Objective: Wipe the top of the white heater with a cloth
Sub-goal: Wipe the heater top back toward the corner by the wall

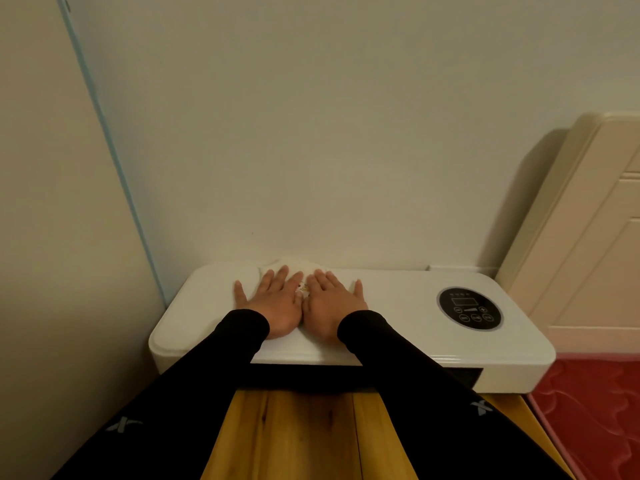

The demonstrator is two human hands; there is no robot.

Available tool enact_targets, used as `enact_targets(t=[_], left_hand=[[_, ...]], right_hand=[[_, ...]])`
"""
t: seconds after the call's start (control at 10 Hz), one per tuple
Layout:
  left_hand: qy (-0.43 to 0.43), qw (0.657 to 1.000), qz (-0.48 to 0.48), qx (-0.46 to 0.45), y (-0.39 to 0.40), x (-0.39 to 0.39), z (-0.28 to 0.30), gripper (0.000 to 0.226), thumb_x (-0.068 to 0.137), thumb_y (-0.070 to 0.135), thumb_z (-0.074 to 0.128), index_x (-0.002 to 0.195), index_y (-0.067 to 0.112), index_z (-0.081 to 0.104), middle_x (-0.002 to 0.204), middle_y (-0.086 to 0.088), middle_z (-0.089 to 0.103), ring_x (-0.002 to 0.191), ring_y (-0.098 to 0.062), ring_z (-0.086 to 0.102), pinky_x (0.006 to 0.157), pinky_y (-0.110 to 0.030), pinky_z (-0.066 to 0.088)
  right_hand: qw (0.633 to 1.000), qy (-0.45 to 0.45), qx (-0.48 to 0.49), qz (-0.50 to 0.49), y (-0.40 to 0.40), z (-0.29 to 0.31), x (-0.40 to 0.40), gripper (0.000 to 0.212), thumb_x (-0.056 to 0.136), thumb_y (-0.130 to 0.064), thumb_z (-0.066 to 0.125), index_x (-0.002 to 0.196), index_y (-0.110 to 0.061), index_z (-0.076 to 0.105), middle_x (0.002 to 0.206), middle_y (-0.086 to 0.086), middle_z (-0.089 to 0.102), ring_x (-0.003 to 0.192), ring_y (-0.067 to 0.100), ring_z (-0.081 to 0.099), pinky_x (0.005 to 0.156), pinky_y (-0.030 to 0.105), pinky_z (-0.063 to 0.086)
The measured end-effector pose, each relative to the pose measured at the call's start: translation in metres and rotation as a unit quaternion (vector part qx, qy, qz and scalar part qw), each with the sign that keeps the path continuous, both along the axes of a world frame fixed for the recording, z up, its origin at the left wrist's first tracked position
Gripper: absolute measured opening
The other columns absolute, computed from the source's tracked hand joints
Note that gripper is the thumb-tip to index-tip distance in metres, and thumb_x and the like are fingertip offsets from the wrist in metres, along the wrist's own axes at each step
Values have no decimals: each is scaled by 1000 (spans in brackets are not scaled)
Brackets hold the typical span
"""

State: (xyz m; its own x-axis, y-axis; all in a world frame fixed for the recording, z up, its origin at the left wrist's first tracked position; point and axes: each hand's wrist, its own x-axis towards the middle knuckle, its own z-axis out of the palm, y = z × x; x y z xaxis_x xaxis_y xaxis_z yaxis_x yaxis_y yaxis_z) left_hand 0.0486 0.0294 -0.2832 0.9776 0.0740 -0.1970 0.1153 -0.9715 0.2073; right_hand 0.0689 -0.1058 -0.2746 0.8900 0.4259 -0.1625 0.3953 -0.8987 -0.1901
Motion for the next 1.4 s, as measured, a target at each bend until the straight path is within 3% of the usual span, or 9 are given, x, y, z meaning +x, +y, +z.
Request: enact_targets(t=[0.6,1.4], left_hand=[[-21,1000,-6,14,-1,-9,-2,55,103,43,9,156,41,-6,165,13,-16,152,-11,-13,114,-65,-11],[0,1000,-17,11,-24,-93,10,56,103,44,9,157,39,-4,166,9,-13,152,-16,-11,116,-64,-11]], right_hand=[[999,-6,-33,-5,3,0,-7,65,103,-40,16,160,-12,-1,169,4,-7,155,21,-9,116,67,-10],[999,-9,-51,13,-23,10,-93,63,104,-32,22,160,-9,1,169,8,-4,155,24,-7,117,66,-6]])
